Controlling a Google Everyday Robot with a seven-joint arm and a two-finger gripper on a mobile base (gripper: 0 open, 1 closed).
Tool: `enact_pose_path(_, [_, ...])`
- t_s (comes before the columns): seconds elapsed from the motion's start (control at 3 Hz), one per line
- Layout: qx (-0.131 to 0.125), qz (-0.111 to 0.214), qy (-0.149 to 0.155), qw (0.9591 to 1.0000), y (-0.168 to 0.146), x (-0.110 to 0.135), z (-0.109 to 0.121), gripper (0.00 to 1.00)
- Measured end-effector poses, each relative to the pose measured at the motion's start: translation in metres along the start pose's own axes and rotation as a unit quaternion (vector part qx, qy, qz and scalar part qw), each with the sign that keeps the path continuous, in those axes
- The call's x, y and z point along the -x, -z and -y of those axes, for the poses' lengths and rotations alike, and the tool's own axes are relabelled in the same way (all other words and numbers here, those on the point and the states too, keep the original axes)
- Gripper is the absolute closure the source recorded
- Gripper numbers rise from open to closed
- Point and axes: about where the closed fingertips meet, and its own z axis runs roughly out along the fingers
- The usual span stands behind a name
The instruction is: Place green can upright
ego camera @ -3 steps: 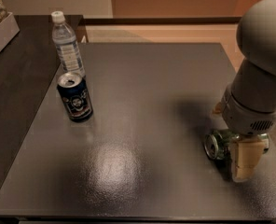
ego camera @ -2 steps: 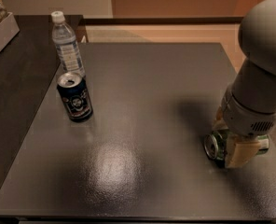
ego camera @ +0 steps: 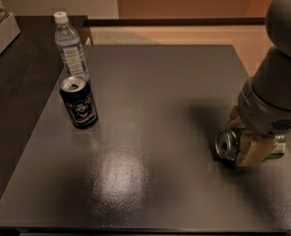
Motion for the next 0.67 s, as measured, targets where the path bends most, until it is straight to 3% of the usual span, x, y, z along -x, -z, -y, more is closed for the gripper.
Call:
enact_pose_path(0.33, [-0.017, 0.055, 0.001, 0.9984, 0.037, 0.016, 0.011, 1.00])
enact_pose_path(0.67, [-0.030, 0.118, -0.007, 0.9925, 0.069, 0.035, 0.022, 1.00])
